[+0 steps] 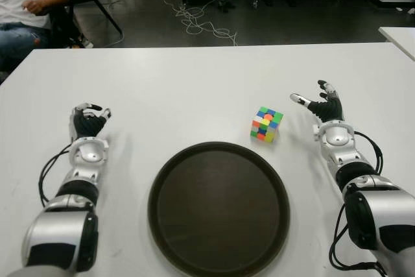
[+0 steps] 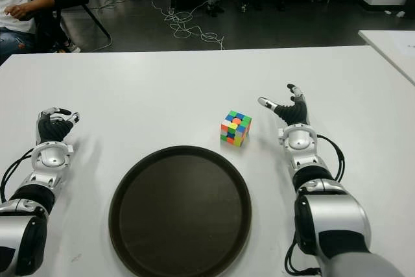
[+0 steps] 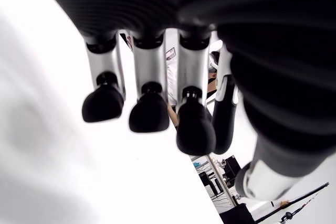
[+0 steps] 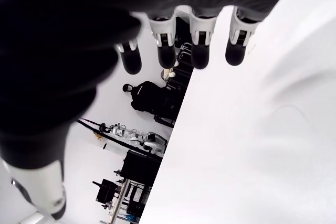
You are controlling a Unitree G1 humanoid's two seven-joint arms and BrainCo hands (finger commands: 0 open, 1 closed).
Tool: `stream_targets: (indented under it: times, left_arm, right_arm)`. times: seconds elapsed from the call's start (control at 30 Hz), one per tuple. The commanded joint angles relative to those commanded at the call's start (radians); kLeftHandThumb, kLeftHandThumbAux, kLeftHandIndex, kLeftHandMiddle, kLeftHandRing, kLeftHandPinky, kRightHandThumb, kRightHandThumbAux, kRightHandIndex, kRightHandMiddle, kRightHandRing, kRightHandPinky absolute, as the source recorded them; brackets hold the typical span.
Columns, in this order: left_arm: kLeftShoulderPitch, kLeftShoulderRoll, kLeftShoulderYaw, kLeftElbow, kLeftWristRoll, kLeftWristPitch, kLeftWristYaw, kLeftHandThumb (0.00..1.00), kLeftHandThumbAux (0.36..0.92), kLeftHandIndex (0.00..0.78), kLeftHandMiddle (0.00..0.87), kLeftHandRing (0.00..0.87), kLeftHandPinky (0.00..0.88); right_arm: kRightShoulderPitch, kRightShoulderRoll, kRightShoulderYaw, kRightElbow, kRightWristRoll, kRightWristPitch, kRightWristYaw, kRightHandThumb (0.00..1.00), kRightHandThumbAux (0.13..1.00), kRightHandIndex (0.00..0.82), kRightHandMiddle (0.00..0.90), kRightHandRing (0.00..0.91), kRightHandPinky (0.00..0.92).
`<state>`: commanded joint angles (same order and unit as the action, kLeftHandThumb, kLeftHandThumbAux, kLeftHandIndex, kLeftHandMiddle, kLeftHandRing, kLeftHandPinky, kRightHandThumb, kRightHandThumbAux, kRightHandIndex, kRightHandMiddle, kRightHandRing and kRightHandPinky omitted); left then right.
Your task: Pick up the Rubik's Cube and put it in the plate
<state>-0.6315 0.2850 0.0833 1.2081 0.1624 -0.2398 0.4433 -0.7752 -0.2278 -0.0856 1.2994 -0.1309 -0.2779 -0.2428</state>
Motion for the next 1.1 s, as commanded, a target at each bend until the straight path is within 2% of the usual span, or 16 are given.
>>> stream_targets:
  times: [0.5,1.1]
  left_arm:
    - [0.003,0.001,-0.001,-0.004,0.002,-0.014,-0.005,0.712,0.701,0.442,0.814,0.812,0.797]
    - [0.001,-0.002,-0.004,-0.007,0.005,0.005,0.006,0.712,0.7,0.441,0.805,0.801,0.787]
  right_arm:
    - [-0.002,-0.001,0.004,0.0,-0.002,0.011,-0.001,0.0,0.663,0.118,0.084,0.084,0.072]
    - [-0.001,-0.002,0.0,0.003,0.002,0.014,0.002,0.0,0.68,0.11,0.076,0.078,0.072]
